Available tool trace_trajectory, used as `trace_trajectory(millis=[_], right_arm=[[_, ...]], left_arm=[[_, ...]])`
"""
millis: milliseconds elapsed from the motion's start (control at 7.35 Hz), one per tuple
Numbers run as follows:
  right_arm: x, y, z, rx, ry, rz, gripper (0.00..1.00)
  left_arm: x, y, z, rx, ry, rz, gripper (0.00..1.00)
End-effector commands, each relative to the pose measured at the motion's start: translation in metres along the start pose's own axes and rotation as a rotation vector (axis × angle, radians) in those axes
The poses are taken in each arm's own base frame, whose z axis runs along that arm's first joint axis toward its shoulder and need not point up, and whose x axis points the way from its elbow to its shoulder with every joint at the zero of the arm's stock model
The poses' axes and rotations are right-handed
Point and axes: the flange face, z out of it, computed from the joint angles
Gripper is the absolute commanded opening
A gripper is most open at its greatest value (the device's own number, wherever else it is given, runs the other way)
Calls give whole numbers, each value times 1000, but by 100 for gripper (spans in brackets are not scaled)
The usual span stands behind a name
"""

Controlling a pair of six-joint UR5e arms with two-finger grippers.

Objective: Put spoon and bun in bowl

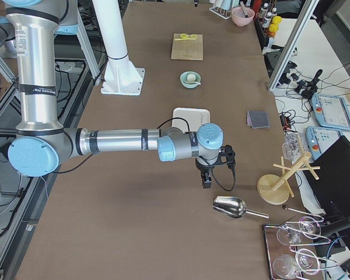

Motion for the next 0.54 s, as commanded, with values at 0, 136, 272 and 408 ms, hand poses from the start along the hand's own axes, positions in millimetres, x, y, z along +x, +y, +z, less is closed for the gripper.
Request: trace_trajectory(millis=[0,136,272,408], right_arm=[[2,2,2,2,7,-2,100],[1,3,1,5,4,-6,100],[2,3,1,6,4,-7,100],[4,4,2,4,13,-3,100]], left_arm=[[-2,4,4,-42,-7,-37,98],[-2,4,4,-40,-4,-35,98],[-1,2,3,-35,-3,-29,98],[5,1,-2,-25,1,-20,98]])
